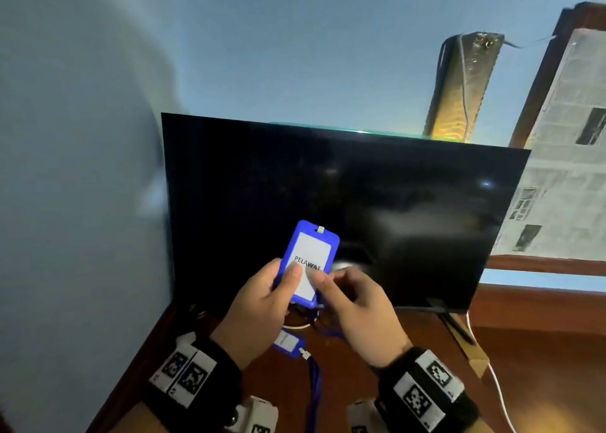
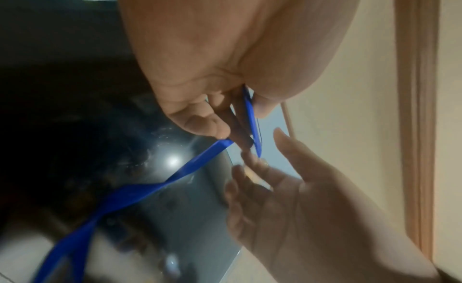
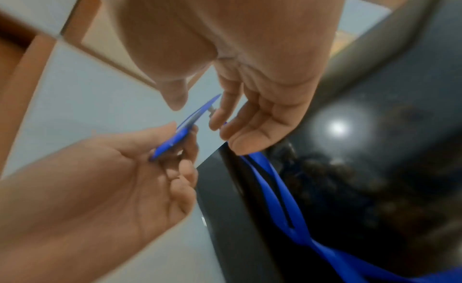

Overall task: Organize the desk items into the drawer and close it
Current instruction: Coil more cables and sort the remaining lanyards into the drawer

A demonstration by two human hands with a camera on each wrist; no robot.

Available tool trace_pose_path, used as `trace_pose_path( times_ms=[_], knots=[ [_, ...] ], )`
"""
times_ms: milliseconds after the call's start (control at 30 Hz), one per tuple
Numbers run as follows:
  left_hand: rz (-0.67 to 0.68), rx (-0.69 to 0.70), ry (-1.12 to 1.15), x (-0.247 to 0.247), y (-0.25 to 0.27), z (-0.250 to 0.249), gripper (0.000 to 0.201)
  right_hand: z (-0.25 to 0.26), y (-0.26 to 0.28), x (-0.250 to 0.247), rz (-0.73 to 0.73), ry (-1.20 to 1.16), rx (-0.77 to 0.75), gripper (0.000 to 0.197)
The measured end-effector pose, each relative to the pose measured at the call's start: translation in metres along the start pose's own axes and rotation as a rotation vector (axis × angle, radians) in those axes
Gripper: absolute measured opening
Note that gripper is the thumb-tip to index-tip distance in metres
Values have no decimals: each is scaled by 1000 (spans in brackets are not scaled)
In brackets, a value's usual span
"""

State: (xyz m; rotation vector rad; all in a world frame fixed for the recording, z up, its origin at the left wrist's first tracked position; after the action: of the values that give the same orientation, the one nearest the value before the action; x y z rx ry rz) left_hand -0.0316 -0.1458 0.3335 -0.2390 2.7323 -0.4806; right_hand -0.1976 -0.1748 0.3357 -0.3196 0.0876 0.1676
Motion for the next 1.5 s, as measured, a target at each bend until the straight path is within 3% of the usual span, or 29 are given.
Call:
trace_pose_path(
  times_ms=[133,233,300,367,433,533,600,667,733,800,867,967,1067,1133,1233,1300,1367,1433,1500],
  knots=[
    [56,-29,-19,7,17,-7,19,9,-3,-5,5,-86,-63,14],
    [-59,-83,-101,-6,16,7,10,21,-6,-20,17,19,-142,10],
    [-52,-79,-205,-19,10,20,51,36,-4,-27,155,69,-181,11],
    [94,-45,-257,-21,5,23,85,55,-1,-30,295,130,-215,16],
    [276,35,-237,-12,7,10,75,72,-1,-36,320,165,-261,19],
    [433,74,-126,3,19,-8,19,89,-7,-45,144,78,-325,15],
    [455,59,-116,9,32,-12,19,90,-12,-55,-44,44,-321,21],
    [460,83,-255,13,46,-19,24,75,-18,-66,-199,127,-301,23],
    [445,209,-463,12,54,-37,28,46,-20,-71,-217,320,-296,19],
    [398,304,-546,4,55,-59,29,12,-18,-67,-71,538,-237,14],
    [295,344,-602,-10,43,-71,27,-15,-5,-56,177,615,-148,9],
    [132,350,-741,-32,14,-66,26,-29,25,-36,457,549,-147,5],
    [161,194,-755,-40,-10,-24,28,-22,47,-21,531,330,-151,4],
    [272,92,-712,-34,-8,14,28,-7,54,-16,438,42,-150,7],
    [380,-10,-640,-16,24,47,38,6,50,-24,118,-240,-128,12],
    [410,-12,-605,-5,52,46,44,-4,41,-33,-77,-141,-123,10],
    [432,22,-548,2,74,34,40,-25,33,-40,-183,133,-148,10],
    [427,76,-529,0,82,19,32,-52,29,-39,-135,368,-158,9],
    [366,157,-595,-8,74,6,24,-70,34,-28,67,507,-156,4]
  ],
)
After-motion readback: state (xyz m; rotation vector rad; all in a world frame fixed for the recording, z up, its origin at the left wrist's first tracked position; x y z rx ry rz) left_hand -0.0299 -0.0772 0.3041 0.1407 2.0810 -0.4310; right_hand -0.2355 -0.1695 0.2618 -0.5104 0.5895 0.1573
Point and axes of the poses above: each hand's wrist, its own y-axis away from the middle knuckle, its own x-axis out of the palm, z = x × y, the point moved 3 cm from there along -y, towards the middle knuckle, and after that the axes turned 10 degrees about -y, right-handed, at the moved point
